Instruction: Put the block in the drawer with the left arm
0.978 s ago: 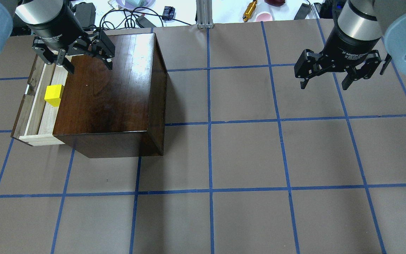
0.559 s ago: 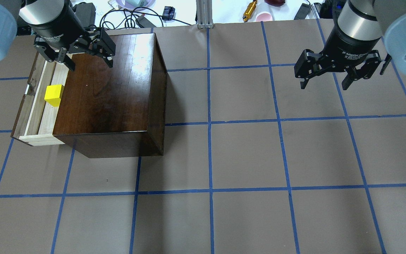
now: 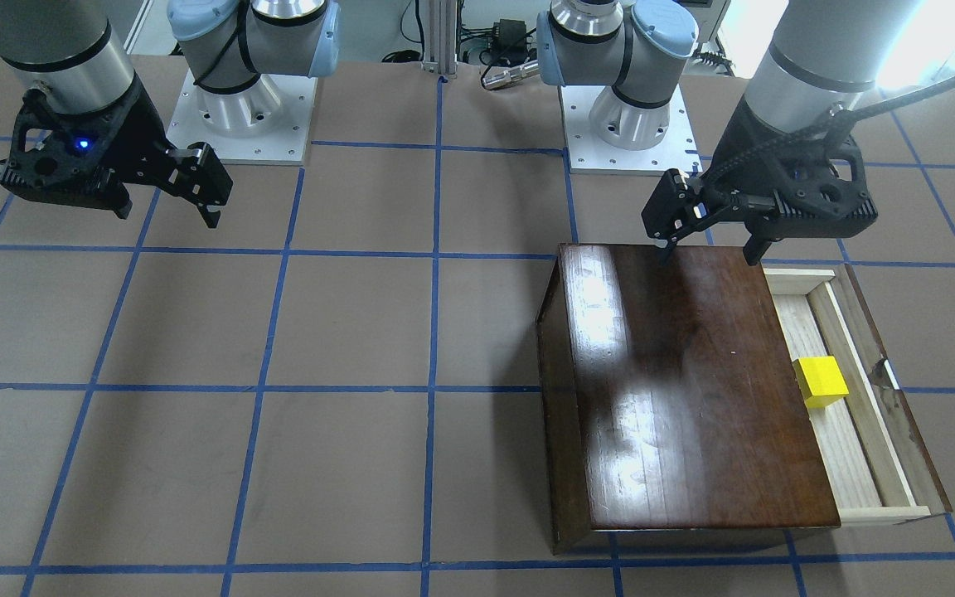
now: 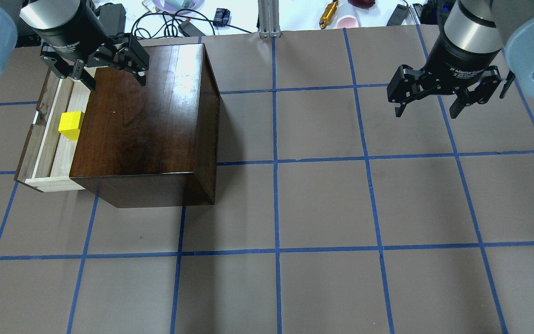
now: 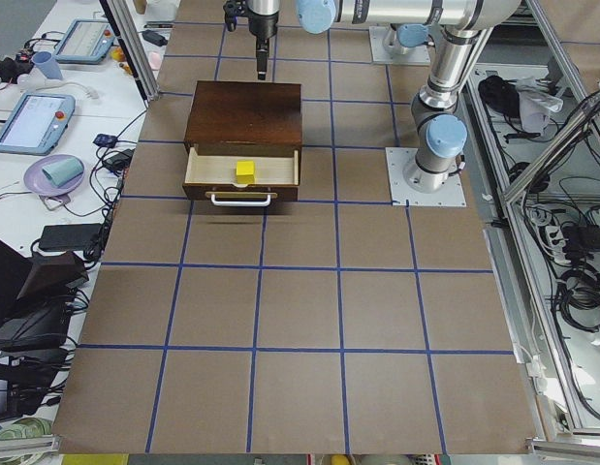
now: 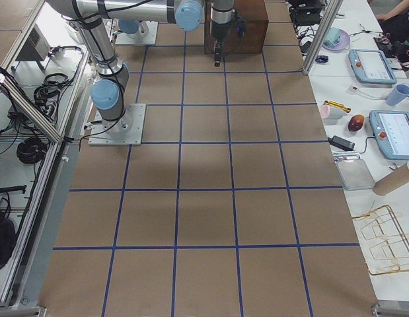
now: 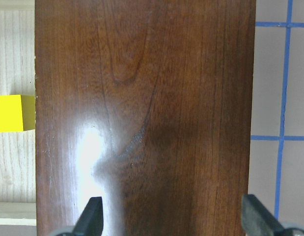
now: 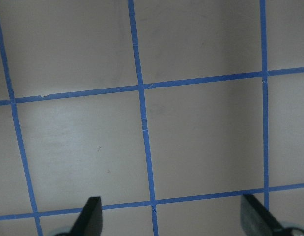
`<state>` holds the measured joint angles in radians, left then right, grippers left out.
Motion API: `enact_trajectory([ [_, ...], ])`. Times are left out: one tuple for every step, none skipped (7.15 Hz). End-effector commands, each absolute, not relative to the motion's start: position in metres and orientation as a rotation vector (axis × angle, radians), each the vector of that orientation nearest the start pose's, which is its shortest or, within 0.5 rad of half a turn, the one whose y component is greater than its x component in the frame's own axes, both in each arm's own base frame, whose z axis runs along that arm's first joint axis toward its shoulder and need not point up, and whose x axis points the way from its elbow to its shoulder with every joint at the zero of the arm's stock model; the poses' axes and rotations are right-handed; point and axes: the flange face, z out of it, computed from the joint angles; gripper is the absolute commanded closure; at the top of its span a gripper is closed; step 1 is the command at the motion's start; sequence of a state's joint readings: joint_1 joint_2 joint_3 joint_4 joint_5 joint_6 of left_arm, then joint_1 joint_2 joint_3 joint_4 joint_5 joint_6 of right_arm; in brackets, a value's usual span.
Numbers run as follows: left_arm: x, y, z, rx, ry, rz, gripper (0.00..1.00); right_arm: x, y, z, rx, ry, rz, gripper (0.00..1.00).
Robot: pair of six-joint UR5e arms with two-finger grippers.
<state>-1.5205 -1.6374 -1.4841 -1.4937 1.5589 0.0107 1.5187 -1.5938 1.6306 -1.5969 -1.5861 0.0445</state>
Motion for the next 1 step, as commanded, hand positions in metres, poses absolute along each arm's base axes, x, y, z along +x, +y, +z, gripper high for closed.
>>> enact_trajectory([
  [-0.1074,-0.5353,0.5064,-0.062,3.145,-0.157,0.0,0.1065,-0.487,0.4723,0.152,3.153,0.017,0.0],
])
